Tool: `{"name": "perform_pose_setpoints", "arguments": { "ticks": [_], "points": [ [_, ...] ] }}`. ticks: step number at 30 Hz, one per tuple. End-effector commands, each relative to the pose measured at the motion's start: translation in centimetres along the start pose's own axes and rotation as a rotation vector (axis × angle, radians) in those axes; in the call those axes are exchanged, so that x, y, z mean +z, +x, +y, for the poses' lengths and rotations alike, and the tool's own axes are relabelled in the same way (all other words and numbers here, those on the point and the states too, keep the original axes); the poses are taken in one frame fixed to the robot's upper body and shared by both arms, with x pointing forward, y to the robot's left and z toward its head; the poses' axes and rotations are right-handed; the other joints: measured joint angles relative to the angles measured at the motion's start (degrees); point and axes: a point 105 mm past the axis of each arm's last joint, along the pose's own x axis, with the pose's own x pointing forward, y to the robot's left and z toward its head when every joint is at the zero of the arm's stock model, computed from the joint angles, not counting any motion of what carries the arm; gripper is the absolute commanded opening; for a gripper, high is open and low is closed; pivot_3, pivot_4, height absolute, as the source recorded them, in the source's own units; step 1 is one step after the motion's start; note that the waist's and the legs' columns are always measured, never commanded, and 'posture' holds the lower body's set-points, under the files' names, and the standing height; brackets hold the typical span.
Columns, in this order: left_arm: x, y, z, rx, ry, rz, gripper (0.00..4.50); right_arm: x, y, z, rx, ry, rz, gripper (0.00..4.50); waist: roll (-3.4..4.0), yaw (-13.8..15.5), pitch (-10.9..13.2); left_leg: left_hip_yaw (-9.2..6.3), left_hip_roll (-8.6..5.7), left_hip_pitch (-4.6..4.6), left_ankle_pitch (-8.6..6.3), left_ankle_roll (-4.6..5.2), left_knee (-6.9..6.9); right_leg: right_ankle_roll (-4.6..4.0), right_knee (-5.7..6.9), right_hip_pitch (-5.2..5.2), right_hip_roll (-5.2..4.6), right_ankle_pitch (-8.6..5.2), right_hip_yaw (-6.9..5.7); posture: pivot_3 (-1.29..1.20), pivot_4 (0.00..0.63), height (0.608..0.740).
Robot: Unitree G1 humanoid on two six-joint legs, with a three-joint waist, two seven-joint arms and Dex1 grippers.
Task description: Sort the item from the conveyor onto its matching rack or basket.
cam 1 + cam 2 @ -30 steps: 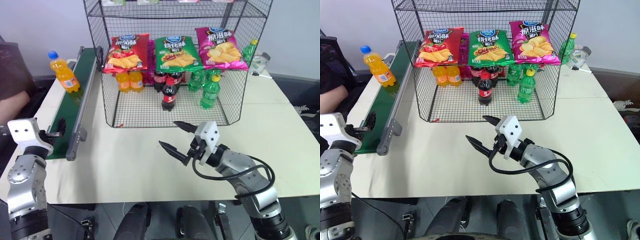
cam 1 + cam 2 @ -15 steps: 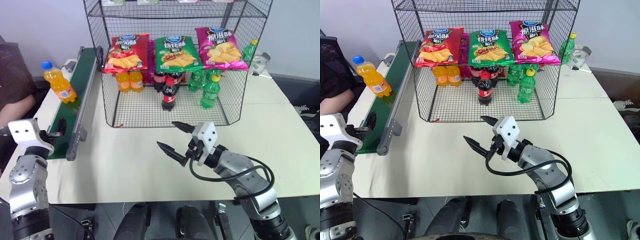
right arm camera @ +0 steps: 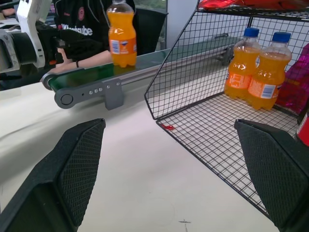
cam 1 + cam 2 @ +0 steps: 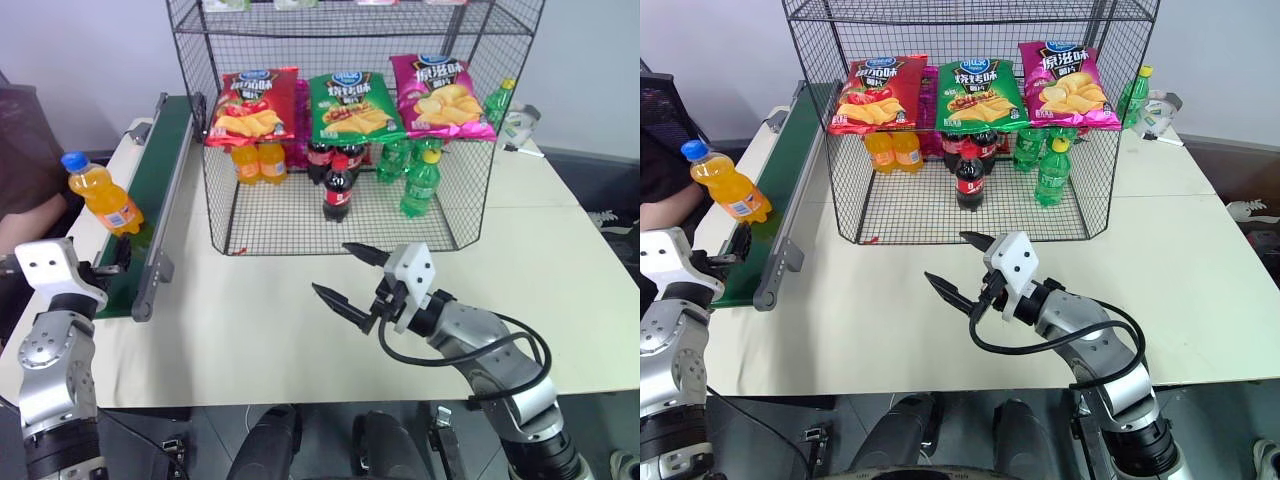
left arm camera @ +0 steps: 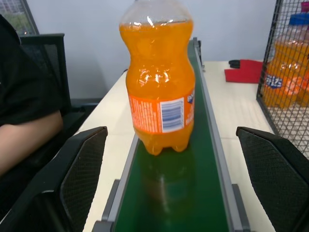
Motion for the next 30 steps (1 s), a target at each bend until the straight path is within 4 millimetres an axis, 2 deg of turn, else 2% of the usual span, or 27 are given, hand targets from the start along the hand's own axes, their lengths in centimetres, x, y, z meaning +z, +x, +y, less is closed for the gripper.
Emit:
{"name": "perform_pose_setpoints", "arguments": {
  "ticks": [1,15,18,19,21,23,26,30],
  "points": [
    [1.7,0.1,0.8,0.027,0.014,-0.071,4.47,1.7,0.2,0.5,0.018,-0.026,-0.057,4.5,0.0,0.0,0.0,0.0,0.0,0.0,0.0,0.0,0.0,0.0,0.0,0.01,0.0,0.0,0.0,0.0,0.15,0.74],
    [2.6,0.2,1.7,0.065,0.004,-0.112,4.47,1.5,0.1,0.1,0.017,-0.019,-0.056,4.5,0.0,0.0,0.0,0.0,0.0,0.0,0.0,0.0,0.01,0.02,0.0,0.01,0.0,0.01,0.0,0.0,0.15,0.74],
    [2.6,0.0,1.7,0.065,-0.002,-0.113,3.7,1.6,0.2,0.1,0.015,-0.02,-0.056,4.5,-0.01,0.0,0.0,0.0,0.0,0.0,0.0,0.01,0.0,0.02,0.0,0.0,0.0,0.01,-0.01,0.0,0.15,0.74],
    [2.6,0.0,1.7,0.066,-0.002,-0.113,3.19,1.6,0.3,0.1,0.015,-0.021,-0.057,4.5,0.0,-0.01,0.0,0.0,0.0,0.0,0.0,0.01,0.0,0.02,0.0,0.0,0.01,0.01,-0.01,0.0,0.15,0.74],
    [2.7,-0.2,1.6,0.062,-0.001,-0.115,2.53,1.7,0.3,0.1,0.015,-0.021,-0.057,4.5,0.0,0.0,-0.01,0.0,0.0,0.02,0.0,0.01,0.0,0.02,0.02,0.02,0.0,0.01,-0.01,0.0,0.15,0.74],
    [3.1,-0.3,1.5,0.056,-0.001,-0.128,2.45,1.7,0.3,0.1,0.016,-0.021,-0.057,4.5,-0.01,0.02,-0.01,0.0,0.0,0.03,0.0,0.0,0.01,0.01,0.03,0.02,0.0,0.01,-0.01,0.0,0.15,0.74],
    [5.4,-0.5,0.8,0.009,-0.029,-0.199,2.45,1.7,0.2,0.0,0.018,-0.021,-0.057,4.5,-0.01,0.08,-0.01,0.0,0.0,0.02,0.0,0.0,0.01,0.01,0.02,0.02,0.0,0.0,0.0,0.0,0.15,0.74],
    [8.8,-0.4,-2.1,-0.154,-0.058,-0.276,2.45,1.5,0.0,-0.3,0.018,-0.021,-0.051,4.5,-0.13,0.07,-0.01,-0.05,0.0,-0.02,0.0,0.0,0.09,-0.01,0.02,0.04,0.01,0.0,-0.05,0.0,0.15,0.74]
  ]
}}
